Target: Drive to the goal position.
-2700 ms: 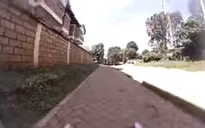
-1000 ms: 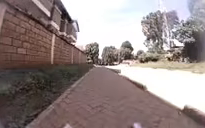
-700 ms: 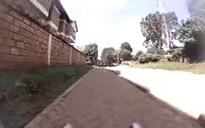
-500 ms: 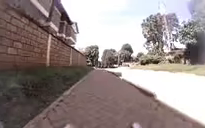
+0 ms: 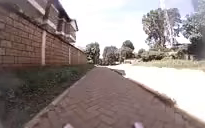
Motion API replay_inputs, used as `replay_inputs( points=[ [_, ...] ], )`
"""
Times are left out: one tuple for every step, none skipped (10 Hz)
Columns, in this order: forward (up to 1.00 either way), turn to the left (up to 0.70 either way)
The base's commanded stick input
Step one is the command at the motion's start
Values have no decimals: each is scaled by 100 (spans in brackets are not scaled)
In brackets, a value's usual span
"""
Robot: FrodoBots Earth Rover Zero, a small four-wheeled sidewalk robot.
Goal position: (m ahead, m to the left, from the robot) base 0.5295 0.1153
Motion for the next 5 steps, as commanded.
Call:
replay_inputs(
  points=[
    [100,0],
    [100,0],
    [100,0],
    [100,-3],
    [100,-10]
  ],
)
